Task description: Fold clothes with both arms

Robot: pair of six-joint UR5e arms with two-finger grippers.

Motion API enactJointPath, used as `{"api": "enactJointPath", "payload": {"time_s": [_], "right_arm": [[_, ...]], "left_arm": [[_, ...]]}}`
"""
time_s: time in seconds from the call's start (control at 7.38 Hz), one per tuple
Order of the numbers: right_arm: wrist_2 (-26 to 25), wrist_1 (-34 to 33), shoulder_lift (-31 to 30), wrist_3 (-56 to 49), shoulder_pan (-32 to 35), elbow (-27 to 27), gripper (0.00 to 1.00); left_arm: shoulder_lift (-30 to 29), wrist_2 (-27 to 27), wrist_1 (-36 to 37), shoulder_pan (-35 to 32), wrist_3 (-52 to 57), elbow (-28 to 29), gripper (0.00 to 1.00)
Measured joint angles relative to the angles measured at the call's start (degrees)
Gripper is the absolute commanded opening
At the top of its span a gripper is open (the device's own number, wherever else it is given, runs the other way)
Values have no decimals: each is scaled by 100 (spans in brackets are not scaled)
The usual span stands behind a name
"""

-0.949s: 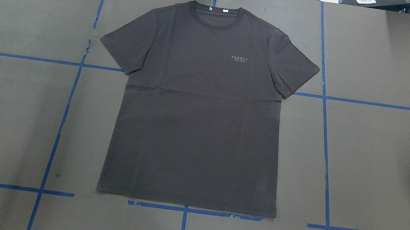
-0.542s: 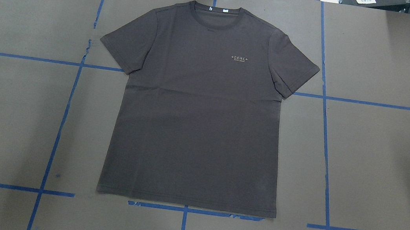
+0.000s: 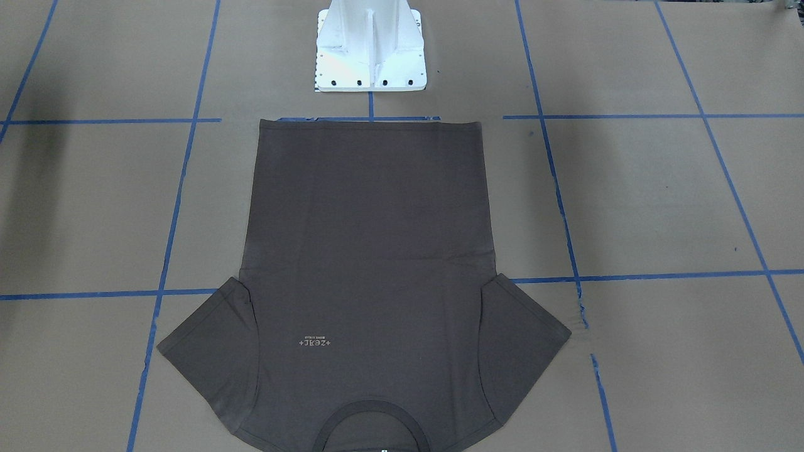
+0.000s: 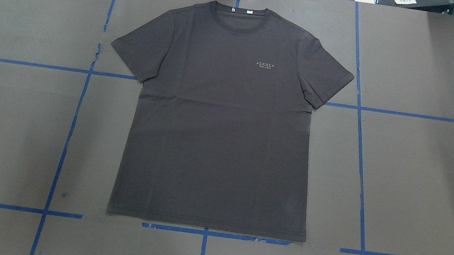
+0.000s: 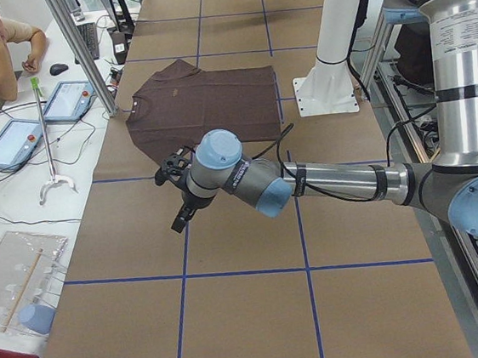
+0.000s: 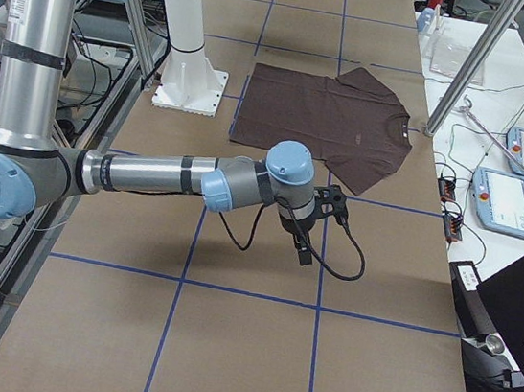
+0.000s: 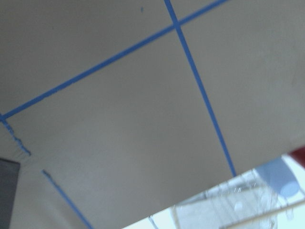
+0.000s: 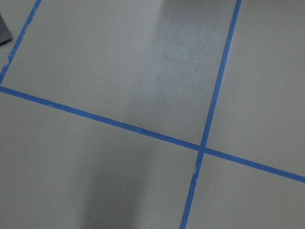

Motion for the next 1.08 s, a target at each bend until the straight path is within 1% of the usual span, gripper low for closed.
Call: {"api": "enactJointPath", "payload": {"time_s": [0.14,0.27,0.41,0.54,0.68,0.81,0.95,1.08], "right_arm": [[31,399,318,386,-92,-305,100],[6,691,729,1276,-372,-524,100],[-139,975,1174,2351,-791,-692,95],[-480,1262,1621,3415,-1321,-863,87],[-933,1479,2021,4285,-1885,-1055,78],[-1389,1639,2391,4900,-2386,-1322,73],[-1738,1882,2717,5273,-2770,-1730,70],[-1984,2243,2933,5514,-3036,-2191,69]], "left_arm": [[-53,-5,-239,1,-105,53,100],[-78,-9,-338,2,-171,62,100],[-86,-13,-378,2,-198,58,100],[-92,-15,-398,2,-211,42,100],[-96,-14,-408,2,-217,23,100],[-98,-12,-412,2,-221,11,100],[-98,-13,-414,2,-220,5,100],[-95,-13,-414,2,-217,4,100]]}}
